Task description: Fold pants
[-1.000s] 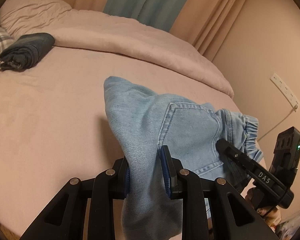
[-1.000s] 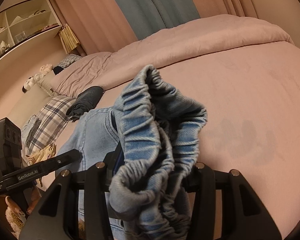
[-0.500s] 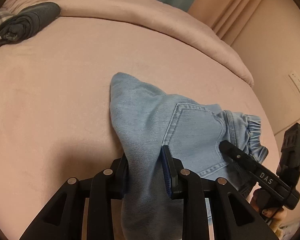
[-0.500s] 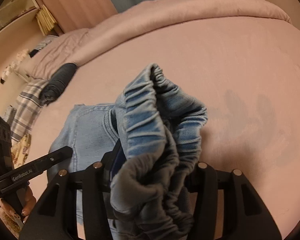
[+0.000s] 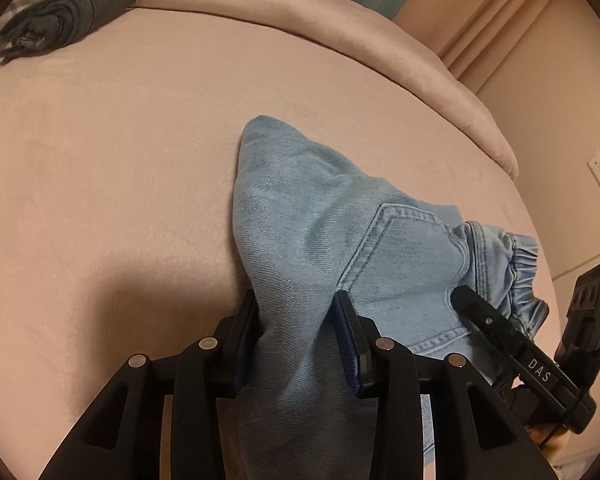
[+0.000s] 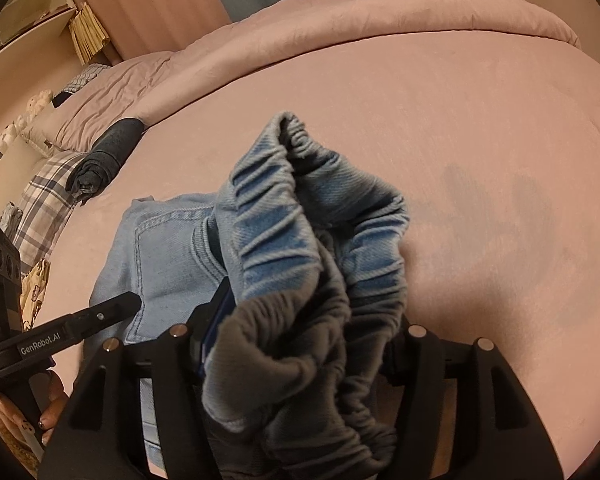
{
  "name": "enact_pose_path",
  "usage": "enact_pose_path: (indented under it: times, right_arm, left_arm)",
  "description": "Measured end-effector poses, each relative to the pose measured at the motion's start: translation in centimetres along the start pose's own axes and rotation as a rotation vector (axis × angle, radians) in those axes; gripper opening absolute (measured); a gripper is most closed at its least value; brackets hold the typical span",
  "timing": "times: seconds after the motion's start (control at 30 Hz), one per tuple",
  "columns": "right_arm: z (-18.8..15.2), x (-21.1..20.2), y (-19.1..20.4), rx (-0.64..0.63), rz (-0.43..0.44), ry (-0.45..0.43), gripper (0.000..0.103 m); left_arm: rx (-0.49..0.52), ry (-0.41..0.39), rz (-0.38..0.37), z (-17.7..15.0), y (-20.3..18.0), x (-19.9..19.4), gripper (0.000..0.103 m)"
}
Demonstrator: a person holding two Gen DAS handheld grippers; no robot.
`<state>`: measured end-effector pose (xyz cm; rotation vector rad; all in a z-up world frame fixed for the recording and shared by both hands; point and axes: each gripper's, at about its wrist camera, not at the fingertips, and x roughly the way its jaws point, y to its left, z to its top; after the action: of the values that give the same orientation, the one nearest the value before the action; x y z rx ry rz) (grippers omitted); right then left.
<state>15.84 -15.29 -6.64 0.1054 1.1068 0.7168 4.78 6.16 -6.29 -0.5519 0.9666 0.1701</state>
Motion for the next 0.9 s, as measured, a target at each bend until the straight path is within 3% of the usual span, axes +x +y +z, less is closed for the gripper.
enact_pose_path:
  times: [0.23,0.43,0.6,0.9]
  right_arm:
    - [0.0,0.1,0.8,0.003,-0.030,0.001,0.063]
    - [-0.4,-0.6,1.1,0.011,-0.079,0.015,0.072]
    - [-1.0,-1.8,0.6,0.028,-0.143,0.032,0.085]
    - [-1.9,-5.0,1.1,0.033,-0.157,0.015,0.087]
  left_arm:
    - [0.013,-0.023,0.037,-0.3,-0.4,0.1,0.038]
    - [0.006,-0.016,0.069,-0.7,-1.3,-0.2,0.043]
    - [0.016,-0.021,0.121,-2.2,-1.3,-1.4,0.058]
    - [-0.020,-0.026,0.084,-3.9,-1.0,-4.7,0.064]
